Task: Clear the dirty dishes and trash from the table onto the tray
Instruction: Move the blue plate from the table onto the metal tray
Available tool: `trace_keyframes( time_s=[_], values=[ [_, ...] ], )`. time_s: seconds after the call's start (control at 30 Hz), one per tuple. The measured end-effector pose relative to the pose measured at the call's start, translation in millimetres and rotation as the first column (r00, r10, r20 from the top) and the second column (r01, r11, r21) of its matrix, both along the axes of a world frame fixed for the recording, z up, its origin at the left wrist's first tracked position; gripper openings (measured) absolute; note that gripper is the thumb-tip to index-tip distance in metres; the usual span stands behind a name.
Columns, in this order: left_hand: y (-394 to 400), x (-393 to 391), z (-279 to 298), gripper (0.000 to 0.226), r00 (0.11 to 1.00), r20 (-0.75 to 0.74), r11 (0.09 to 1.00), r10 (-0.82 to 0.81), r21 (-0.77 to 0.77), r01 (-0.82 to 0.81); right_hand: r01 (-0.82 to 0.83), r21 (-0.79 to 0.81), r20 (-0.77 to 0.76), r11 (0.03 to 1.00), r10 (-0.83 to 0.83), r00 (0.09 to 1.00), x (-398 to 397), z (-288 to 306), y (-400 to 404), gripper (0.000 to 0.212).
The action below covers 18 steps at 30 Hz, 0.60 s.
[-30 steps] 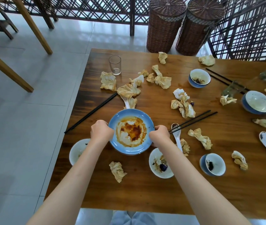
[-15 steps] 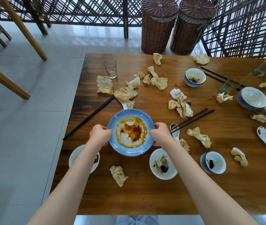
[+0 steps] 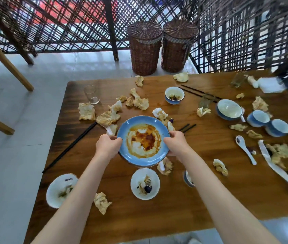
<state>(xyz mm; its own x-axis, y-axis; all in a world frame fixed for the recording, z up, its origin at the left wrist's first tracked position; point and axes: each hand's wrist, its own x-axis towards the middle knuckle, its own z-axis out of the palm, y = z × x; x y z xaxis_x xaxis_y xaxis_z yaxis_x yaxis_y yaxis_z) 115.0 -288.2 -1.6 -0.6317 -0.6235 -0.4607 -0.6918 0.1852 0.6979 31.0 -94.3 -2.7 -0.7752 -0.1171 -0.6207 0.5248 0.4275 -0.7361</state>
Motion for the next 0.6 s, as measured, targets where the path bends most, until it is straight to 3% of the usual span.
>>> trace_keyframes(
  time_s=[0.1,0.23,0.33,0.47,0.6],
  values=[
    [40.2,-15.7,7.2,0.010,0.999,-0.037,1.000,-0.013,0.016,0.013,0.025,-0.005,-0.036,1.000,-0.025,0.999,-15.0,5.1,41.3,0.027],
    [101.3,-34.7,11.1,0.013,0.998,-0.057,0.999,0.008,0.033,-0.006,-0.012,0.028,-0.068,1.000,0.014,0.998,-38.1,12.5,100.1,0.017],
    [146.3,-47.7,8.8,0.015,0.997,-0.069,0.998,0.037,0.052,-0.034,-0.034,0.040,-0.077,0.999,0.037,0.996,-55.3,15.8,143.7,0.030],
    [201.8,-68.2,6.3,0.020,0.997,-0.080,0.999,-0.004,0.040,0.007,-0.028,0.053,-0.080,0.998,0.032,0.996,-77.8,21.3,199.9,0.023],
    [249.5,-94.4,5.5,0.017,0.995,-0.101,0.997,0.004,0.073,0.004,-0.016,0.071,-0.079,0.997,0.022,0.997,-98.0,22.3,247.3,0.045]
  ],
)
